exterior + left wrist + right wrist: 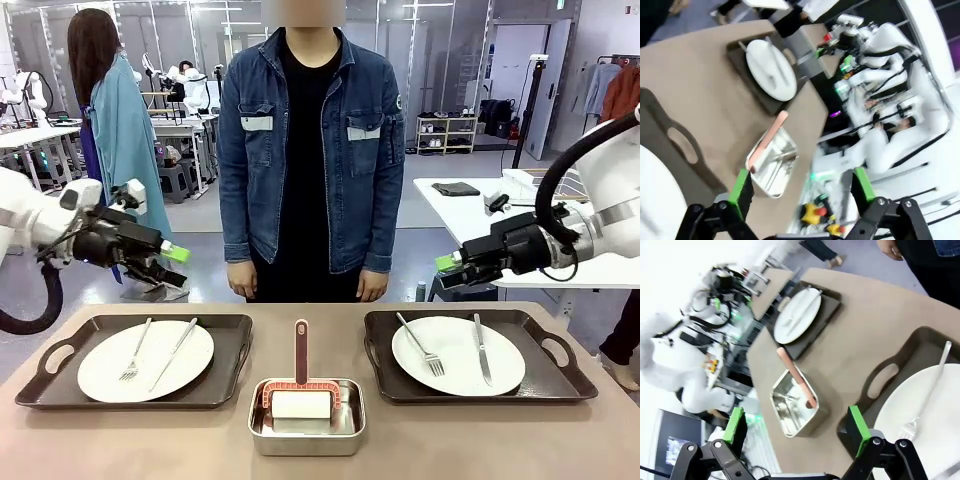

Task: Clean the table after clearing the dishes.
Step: When the left (or right) Handle tray is removed, use the left hand (or right hand) to clean the left (or right) side of the table with the Lint Roller.

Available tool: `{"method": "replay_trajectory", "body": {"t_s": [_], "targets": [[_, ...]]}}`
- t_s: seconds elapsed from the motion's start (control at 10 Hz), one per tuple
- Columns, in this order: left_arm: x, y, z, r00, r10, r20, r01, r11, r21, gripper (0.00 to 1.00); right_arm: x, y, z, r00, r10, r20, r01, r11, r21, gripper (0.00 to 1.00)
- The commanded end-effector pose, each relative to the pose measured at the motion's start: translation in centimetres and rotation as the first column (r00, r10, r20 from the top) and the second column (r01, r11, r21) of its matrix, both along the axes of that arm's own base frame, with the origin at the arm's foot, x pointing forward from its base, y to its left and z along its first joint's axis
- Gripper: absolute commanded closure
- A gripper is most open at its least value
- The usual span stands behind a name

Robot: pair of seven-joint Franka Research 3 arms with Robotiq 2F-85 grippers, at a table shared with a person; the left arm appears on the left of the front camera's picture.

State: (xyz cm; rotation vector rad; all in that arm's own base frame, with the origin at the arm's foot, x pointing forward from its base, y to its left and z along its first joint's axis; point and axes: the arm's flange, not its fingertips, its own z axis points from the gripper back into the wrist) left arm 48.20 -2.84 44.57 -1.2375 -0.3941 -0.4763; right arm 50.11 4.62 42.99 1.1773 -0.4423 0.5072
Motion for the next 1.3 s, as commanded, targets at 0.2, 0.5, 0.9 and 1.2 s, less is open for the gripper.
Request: {"method": "replay_trajectory", "body": {"t_s": [0.2,0.5,0.9,1.2], "targets": [[0.3,1.4,-1.6,0.998,0.017,-0.054,-0.021,0.996,-0.086,0.00,0.3,0.4,0.1,0.994,-0.098,-0.056,0.092,0.990,-0.107,0.00],[0.3,1.4,-1.6,0.998,0.017,-0.054,-0.021,0.996,-0.086,0.00,-0.1,-1.2,-0.3,0.999,-0.030,-0.031,0.032,0.995,0.089,0.00],[0.5,3.6,-2.2,0.996,0.008,-0.092,-0.020,0.991,-0.133,0.00,-0.3,-4.4,-0.6,0.995,-0.073,-0.069,0.081,0.989,0.122,0.00],[-1.6,13.4,-3.8,0.986,0.033,-0.162,-0.057,0.988,-0.144,0.00,-3.7,-14.7,-1.9,0.954,-0.293,-0.070,0.301,0.939,0.166,0.00]]}}
